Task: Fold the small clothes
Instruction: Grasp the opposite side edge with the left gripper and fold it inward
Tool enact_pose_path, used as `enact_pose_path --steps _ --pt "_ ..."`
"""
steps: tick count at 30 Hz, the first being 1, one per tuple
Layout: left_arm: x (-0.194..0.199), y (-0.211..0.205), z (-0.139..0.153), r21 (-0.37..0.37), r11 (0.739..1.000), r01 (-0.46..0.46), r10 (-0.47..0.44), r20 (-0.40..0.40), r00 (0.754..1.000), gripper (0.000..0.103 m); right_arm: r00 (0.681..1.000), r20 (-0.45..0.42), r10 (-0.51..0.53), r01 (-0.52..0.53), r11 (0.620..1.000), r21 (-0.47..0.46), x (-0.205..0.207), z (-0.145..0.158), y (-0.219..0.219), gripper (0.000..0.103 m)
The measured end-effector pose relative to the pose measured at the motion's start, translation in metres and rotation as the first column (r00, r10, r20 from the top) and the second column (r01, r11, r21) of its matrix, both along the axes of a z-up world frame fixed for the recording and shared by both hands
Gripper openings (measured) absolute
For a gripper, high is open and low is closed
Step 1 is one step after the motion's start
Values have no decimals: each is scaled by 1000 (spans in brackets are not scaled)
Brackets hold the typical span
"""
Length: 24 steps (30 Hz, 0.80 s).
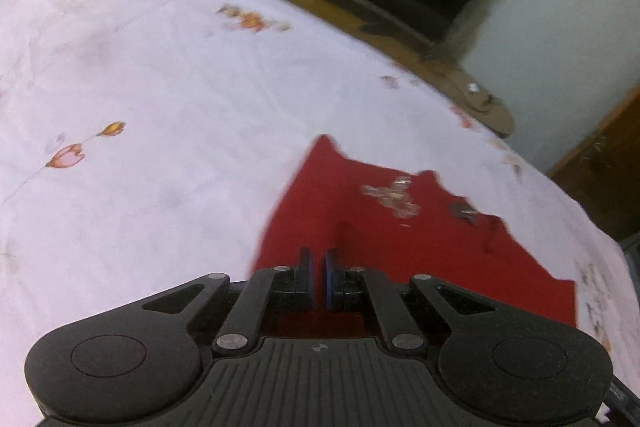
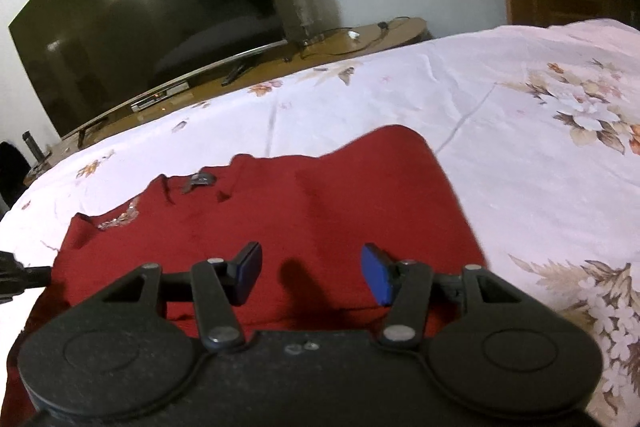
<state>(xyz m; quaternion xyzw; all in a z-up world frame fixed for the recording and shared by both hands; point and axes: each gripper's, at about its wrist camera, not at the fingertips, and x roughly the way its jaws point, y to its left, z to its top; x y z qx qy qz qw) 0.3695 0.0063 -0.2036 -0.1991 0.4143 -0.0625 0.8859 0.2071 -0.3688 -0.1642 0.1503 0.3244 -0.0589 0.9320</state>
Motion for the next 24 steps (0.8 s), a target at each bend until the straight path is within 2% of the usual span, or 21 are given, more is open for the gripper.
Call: enact_pose_path --steps 2,6,10,12,15,17,20,24 --pt "-9 -13 11 21 999 46 -46 24 999 4 1000 -1 -5 5 1000 -1 -5 1 -5 56" --pt "-17 -41 20 27 991 129 -130 52 990 4 1000 2 -14 14 998 -62 -16 4 -12 56" --pt "-6 -71 5 88 976 200 -202 4 979 4 1000 -6 -22 21 998 -57 -11 6 -18 56" --pt "1 -74 -13 141 972 186 -184 -29 982 4 1000 -13 -15 14 997 -78 -6 4 -18 55" --pt "2 -62 -14 108 980 168 -166 -23 986 3 994 -105 -10 1 997 -83 -2 -13 -22 56" --pt "1 -60 -9 112 982 151 -148 -30 989 3 996 -85 5 -14 995 -100 -10 -12 -22 55" --pt "-12 -54 1 97 986 134 -134 -14 991 4 1000 -11 -15 15 1000 -25 -26 2 -30 55" --pt "-22 -56 -1 93 981 170 -171 -1 985 4 1000 -13 -7 7 1000 -13 -42 7 -30 56"
